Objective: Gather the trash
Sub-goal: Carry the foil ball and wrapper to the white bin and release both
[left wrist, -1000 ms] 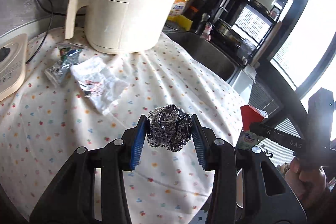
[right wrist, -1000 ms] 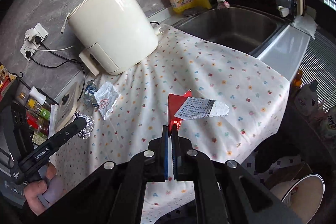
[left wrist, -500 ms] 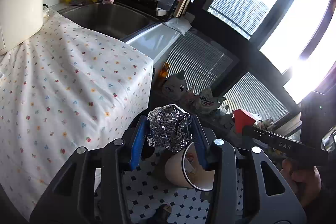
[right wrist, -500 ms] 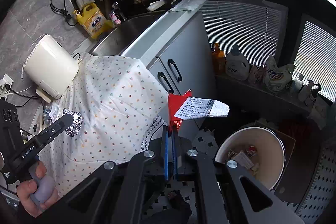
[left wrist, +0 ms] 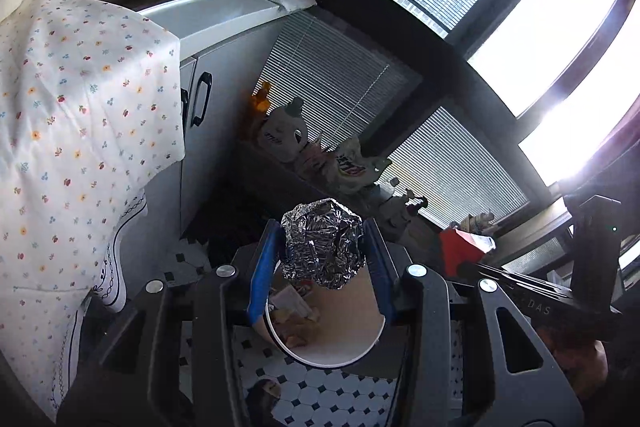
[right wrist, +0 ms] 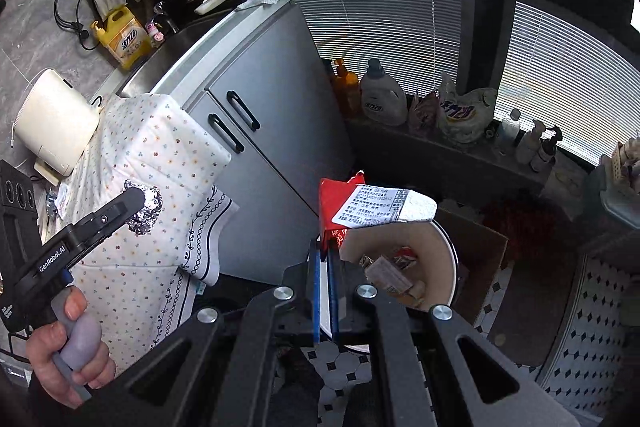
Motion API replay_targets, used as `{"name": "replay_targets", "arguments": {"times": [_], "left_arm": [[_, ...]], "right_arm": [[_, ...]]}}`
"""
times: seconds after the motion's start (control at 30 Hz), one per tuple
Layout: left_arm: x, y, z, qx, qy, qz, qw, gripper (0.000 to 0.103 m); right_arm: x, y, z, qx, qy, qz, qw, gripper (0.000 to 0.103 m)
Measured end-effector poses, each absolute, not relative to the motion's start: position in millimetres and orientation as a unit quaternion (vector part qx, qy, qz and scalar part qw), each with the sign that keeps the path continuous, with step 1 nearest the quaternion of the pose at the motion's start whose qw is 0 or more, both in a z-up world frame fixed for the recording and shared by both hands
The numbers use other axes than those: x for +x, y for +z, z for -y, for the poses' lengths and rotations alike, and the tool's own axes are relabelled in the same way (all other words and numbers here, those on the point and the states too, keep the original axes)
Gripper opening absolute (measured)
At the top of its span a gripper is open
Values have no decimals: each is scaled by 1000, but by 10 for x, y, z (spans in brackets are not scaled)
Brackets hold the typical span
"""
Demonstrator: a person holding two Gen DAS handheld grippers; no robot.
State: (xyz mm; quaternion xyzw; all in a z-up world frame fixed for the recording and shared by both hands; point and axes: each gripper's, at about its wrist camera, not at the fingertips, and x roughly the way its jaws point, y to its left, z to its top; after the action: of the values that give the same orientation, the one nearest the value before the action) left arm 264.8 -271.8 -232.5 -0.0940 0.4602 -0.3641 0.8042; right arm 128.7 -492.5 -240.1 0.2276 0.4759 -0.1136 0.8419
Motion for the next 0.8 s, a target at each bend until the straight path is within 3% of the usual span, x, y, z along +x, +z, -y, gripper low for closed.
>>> {"name": "replay_targets", "arguments": {"times": [0.47, 0.53, 0.57, 0.8], "left_arm": [[2478, -2556, 2626, -116, -315, -477, 812, 42], [2483, -2540, 2595, -114, -311, -477, 814, 42], [2487, -2543, 2594, -113, -308, -478, 815, 42], [2507, -2613, 2776, -95, -320, -493, 804, 42]], "right_arm": [[1398, -2857, 5047, 203, -95, -516, 827, 9], [1384, -2904, 5091, 213, -105, -517, 822, 33], [1364, -2908, 5114, 217, -111, -513, 823, 50], [1211, -2888, 5271, 235, -127, -503, 822, 50]]}}
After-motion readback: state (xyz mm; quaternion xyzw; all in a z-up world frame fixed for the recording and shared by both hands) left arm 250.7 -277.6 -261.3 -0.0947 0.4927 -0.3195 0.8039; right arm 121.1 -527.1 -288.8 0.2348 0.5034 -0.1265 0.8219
